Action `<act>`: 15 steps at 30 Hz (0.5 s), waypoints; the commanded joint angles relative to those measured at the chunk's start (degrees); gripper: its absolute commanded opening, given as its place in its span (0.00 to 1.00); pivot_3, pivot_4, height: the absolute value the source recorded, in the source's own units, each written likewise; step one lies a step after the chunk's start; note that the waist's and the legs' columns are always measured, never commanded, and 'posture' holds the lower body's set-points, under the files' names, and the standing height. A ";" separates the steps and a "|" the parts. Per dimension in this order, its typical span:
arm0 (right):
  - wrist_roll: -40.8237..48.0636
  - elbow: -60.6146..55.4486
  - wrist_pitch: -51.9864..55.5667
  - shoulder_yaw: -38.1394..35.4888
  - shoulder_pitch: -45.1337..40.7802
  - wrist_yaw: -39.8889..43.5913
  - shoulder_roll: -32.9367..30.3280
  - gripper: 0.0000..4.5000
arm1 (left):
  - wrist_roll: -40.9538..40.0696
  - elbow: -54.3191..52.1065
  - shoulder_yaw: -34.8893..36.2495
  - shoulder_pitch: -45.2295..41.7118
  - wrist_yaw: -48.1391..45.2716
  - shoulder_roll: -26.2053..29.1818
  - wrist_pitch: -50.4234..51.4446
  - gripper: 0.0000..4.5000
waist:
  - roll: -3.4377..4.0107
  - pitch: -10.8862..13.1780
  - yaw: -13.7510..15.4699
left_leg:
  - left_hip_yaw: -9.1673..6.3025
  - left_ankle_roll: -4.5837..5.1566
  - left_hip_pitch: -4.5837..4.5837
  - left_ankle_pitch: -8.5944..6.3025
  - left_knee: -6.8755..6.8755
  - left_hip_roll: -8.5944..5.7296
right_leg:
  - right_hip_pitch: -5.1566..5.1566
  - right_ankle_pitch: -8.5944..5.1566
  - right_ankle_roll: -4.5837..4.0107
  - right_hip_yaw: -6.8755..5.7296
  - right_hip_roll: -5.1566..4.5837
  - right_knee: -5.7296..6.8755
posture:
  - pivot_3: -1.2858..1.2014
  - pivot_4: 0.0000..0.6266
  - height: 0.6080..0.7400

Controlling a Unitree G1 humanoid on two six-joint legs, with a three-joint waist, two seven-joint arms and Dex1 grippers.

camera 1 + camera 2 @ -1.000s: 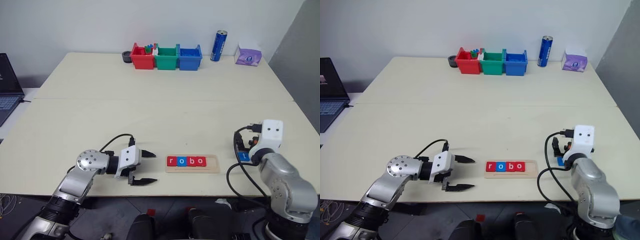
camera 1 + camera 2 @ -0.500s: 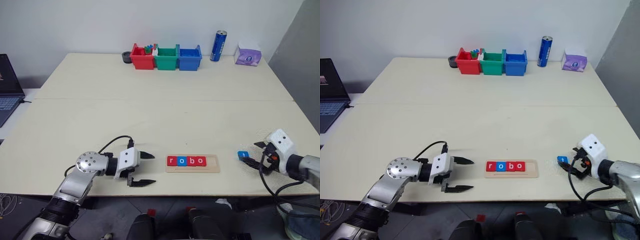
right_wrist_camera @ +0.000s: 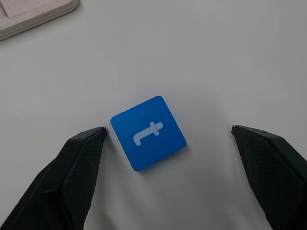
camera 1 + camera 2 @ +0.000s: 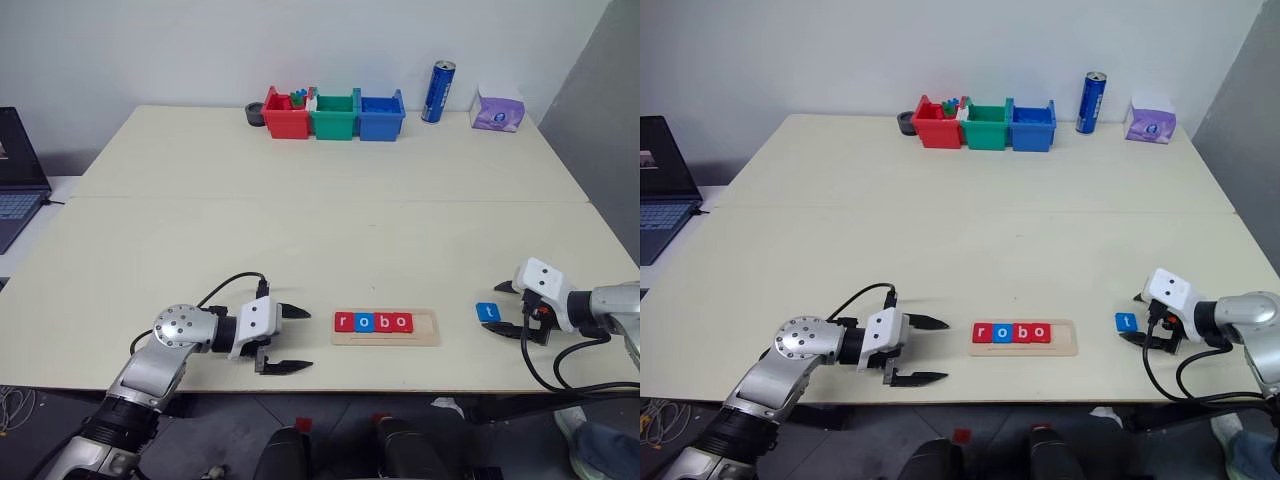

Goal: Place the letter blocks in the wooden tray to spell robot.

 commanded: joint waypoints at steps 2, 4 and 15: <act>-0.96 1.33 -0.27 1.91 -1.57 3.83 -1.53 0.95 | -0.45 -2.59 0.84 0.43 0.24 0.76 0.23 1.00 | 0.00 0.00 0.00 | -0.01 0.00 0.00 0.00 0.00 0.00 | 0.00 0.01 -0.01 0.00 -0.01 0.00 | 0.52 0.24 1.00; -1.18 1.99 -0.26 2.26 -2.04 4.20 -1.19 0.87 | -0.43 -2.79 0.81 0.31 0.40 0.74 0.59 1.00 | 0.00 0.00 0.01 | -0.01 0.00 0.00 0.00 0.00 0.00 | 0.00 0.01 -0.01 0.00 -0.01 0.00 | 0.52 0.24 1.00; 4.77 -5.29 9.47 -0.88 -2.57 5.22 -0.91 0.32 | 0.02 -1.36 0.84 -0.53 0.30 0.58 0.33 1.00 | 0.02 0.01 0.00 | -0.10 0.00 0.01 0.00 0.05 0.00 | 0.01 0.02 -0.03 0.02 -0.02 0.03 | 0.52 0.24 1.00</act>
